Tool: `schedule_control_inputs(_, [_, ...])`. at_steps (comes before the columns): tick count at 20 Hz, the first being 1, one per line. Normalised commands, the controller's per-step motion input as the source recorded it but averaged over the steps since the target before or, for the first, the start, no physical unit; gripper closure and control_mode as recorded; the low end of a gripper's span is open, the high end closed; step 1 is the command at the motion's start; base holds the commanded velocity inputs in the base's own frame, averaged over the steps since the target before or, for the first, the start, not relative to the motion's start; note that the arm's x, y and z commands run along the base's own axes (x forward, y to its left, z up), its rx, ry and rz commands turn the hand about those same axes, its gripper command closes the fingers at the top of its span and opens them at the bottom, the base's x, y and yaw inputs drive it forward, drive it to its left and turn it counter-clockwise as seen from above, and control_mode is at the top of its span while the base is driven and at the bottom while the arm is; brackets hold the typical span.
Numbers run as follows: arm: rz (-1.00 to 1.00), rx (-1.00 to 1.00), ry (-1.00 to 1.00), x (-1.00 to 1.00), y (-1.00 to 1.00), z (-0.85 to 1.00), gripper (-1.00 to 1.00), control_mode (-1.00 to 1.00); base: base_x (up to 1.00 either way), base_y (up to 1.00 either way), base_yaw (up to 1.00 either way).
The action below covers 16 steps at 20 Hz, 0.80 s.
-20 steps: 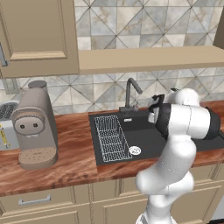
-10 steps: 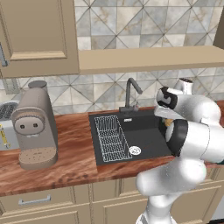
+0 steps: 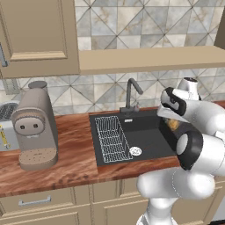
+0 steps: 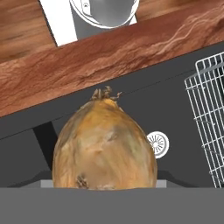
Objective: Turn on the sink faucet. Then move the onion from the counter to the sink. Turn off the sink. Move the vegetable from the sink to the pot next to the stove. Finally move the pot to the front center burner.
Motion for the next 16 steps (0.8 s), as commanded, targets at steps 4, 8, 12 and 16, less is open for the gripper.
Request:
schedule_control_inputs(4, [0.0,0.0,-0.03,-0.06,0.0,0.0,1.0,-1.0,0.0,0.0,0.0])
schedule_control_inputs(8, [0.0,0.0,-0.03,-0.11,0.0,0.0,1.0,1.0,-0.35,0.0,-0.16])
schedule_control_inputs(12, [0.0,0.0,0.0,0.0,0.0,0.0,1.0,1.0,-0.28,0.0,-0.37])
schedule_control_inputs(16, [0.0,0.0,0.0,0.0,0.0,0.0,1.0,1.0,-0.16,0.0,-0.46])
